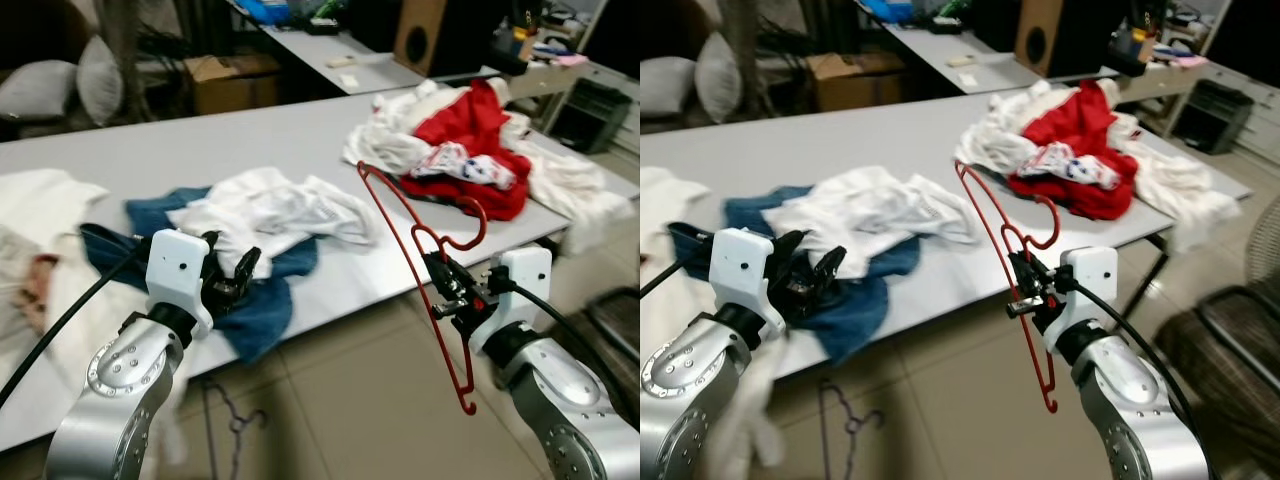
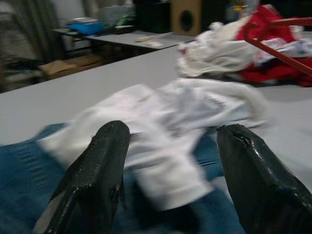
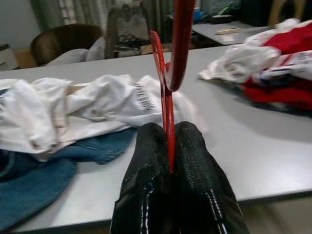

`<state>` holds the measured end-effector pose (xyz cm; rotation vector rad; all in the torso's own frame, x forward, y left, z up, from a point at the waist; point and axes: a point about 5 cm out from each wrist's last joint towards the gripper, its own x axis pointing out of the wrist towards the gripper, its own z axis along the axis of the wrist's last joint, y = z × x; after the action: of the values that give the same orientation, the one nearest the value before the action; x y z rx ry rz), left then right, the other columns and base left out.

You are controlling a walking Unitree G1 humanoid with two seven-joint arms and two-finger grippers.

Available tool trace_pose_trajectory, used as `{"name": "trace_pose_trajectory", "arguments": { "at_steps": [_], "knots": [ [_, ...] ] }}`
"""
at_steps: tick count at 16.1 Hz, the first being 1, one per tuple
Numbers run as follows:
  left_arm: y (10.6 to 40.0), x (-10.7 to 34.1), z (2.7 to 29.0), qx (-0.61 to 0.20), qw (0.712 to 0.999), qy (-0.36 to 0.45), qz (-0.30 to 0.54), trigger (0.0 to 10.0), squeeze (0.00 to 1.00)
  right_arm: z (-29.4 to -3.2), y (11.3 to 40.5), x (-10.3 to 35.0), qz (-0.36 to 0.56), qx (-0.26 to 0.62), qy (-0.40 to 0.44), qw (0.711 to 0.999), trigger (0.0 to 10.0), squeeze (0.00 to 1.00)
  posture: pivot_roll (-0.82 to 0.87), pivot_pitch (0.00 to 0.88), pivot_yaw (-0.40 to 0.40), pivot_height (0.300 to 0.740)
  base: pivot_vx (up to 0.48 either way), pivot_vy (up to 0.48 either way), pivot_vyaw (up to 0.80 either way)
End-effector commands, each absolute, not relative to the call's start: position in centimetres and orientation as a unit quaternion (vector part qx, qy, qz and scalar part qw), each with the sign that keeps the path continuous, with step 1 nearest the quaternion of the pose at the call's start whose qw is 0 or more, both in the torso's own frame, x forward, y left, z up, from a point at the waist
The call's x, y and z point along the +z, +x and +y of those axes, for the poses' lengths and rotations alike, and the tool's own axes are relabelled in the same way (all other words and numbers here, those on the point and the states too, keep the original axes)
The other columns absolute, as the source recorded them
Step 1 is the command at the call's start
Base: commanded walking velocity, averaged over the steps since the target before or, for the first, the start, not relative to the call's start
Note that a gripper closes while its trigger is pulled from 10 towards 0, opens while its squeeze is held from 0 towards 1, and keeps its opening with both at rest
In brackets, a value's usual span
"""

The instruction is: Hang hanger

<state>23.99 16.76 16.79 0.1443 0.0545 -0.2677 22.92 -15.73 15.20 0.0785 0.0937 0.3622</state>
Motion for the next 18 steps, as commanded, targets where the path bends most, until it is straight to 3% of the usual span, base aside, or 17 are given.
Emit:
{"name": "trace_pose_trajectory", "arguments": {
  "at_steps": [1, 4, 5, 6, 11, 14, 15, 16, 18],
  "knots": [
    [24.3, 16.5, 17.1, -0.119, 0.989, 0.077, 0.039, 10.0, 0.0, -15.8, 23.2, 15.5, 0.039, 0.183, 0.037, 0.982, 10.0, 0.0, -0.02, 0.0, -0.056, 0.74, 0.0, 0.0, 0.0],
    [25.0, 16.0, 16.8, -0.135, 0.987, 0.079, 0.046, 10.0, 0.0, -17.5, 23.6, 15.5, 0.049, 0.171, 0.014, 0.984, 10.0, 0.0, -0.04, 0.0, -0.053, 0.74, 0.0, 0.0, 0.0],
    [25.5, 15.9, 16.6, -0.151, 0.985, 0.068, 0.047, 10.0, 0.9, -18.2, 23.8, 15.4, 0.055, 0.167, 0.001, 0.984, 10.0, 0.0, -0.04, 0.0, -0.05, 0.74, 0.0, 0.0, 0.0],
    [26.1, 15.9, 16.3, -0.165, 0.983, 0.06, 0.048, 10.0, 1.0, -18.7, 23.9, 15.5, 0.058, 0.164, -0.004, 0.985, 10.0, 0.0, -0.06, 0.0, -0.045, 0.74, 0.0, 0.0, 0.0],
    [30.1, 16.4, 14.7, -0.202, 0.974, 0.092, 0.05, 10.0, 1.0, -21.0, 23.7, 15.6, 0.078, 0.155, -0.025, 0.984, 10.0, 0.0, -0.1, 0.0, -0.033, 0.74, 0.0, 0.0, 0.0],
    [32.4, 16.4, 15.4, -0.138, 0.981, 0.121, 0.065, 10.0, 0.96, -22.0, 22.7, 15.5, 0.099, 0.162, -0.026, 0.982, 10.0, 0.0, -0.13, 0.0, -0.015, 0.74, 0.0, 0.0, 0.0],
    [32.4, 16.5, 15.7, -0.128, 0.982, 0.12, 0.062, 10.0, 0.43, -22.1, 22.5, 15.4, 0.101, 0.165, -0.026, 0.981, 10.0, 0.0, -0.13, 0.0, -0.013, 0.74, 0.0, 0.0, 0.0],
    [32.3, 16.6, 16.1, -0.114, 0.984, 0.12, 0.064, 10.0, 0.0, -22.2, 22.2, 15.3, 0.104, 0.168, -0.025, 0.98, 10.0, 0.0, -0.13, 0.0, -0.013, 0.74, 0.0, 0.0, 0.0],
    [32.5, 16.0, 17.3, -0.07, 0.983, 0.141, 0.092, 10.0, 0.0, -22.2, 21.9, 15.0, 0.115, 0.173, -0.028, 0.978, 10.0, 0.0, -0.13, 0.0, -0.016, 0.74, 0.0, 0.0, 0.0]
  ]
}}
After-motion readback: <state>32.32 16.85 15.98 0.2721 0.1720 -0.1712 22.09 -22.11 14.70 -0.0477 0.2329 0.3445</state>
